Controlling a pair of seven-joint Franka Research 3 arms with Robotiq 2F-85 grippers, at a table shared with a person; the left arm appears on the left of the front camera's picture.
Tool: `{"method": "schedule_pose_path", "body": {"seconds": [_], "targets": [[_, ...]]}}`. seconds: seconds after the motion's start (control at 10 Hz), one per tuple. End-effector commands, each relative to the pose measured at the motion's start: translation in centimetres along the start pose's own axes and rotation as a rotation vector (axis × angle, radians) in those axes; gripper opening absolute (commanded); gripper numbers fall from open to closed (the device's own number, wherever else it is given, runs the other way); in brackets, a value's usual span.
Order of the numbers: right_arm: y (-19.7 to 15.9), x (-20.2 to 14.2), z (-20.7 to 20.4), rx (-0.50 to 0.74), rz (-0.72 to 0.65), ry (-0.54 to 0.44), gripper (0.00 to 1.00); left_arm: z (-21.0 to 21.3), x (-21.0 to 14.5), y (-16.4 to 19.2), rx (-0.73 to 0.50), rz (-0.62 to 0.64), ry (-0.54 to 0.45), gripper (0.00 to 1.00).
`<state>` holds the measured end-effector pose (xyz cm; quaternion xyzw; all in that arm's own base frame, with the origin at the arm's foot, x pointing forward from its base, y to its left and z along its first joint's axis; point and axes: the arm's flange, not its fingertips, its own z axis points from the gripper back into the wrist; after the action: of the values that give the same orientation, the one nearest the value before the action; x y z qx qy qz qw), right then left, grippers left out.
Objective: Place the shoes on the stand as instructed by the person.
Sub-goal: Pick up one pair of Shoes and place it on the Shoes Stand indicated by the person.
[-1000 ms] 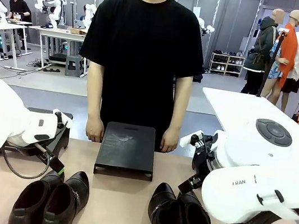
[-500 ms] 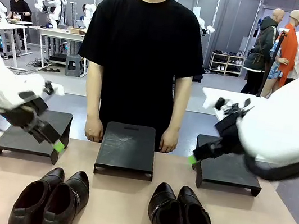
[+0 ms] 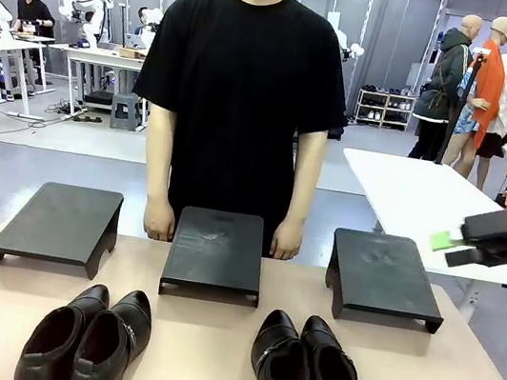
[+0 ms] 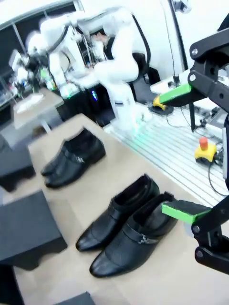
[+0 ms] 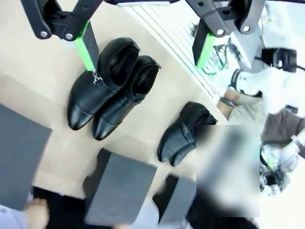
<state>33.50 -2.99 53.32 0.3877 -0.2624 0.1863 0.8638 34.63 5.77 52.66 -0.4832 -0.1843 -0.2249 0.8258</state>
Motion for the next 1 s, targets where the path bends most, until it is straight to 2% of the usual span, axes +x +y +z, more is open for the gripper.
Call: {"method": "schedule_pose_path", "body": {"seconds": [0.0,0.2,0.4,0.7,0.9], "targets": [[-2.4,-4.0,3.0,0.023,-0.091,-0.1,1.0,3.3,-2.4,3.2,-0.148,0.063,-0.129,1.0],[-3.3,-7.9,6.6,0.012,-0.136,-0.166,1.0,6.6,-6.4,5.0,-0.224,0.052,-0.266,1.0],[-4.2,-11.9,10.0,0.01,-0.193,-0.283,1.0,9.2,-10.1,6.7,-0.193,0.096,-0.362,1.0],[-6.1,-15.1,11.1,-0.016,-0.295,-0.337,1.0,11.3,-13.3,8.4,-0.191,0.127,-0.492,1.0],[-6.4,-15.3,10.6,-0.037,-0.253,-0.375,1.0,11.3,-14.2,9.1,-0.176,0.155,-0.528,1.0]]}}
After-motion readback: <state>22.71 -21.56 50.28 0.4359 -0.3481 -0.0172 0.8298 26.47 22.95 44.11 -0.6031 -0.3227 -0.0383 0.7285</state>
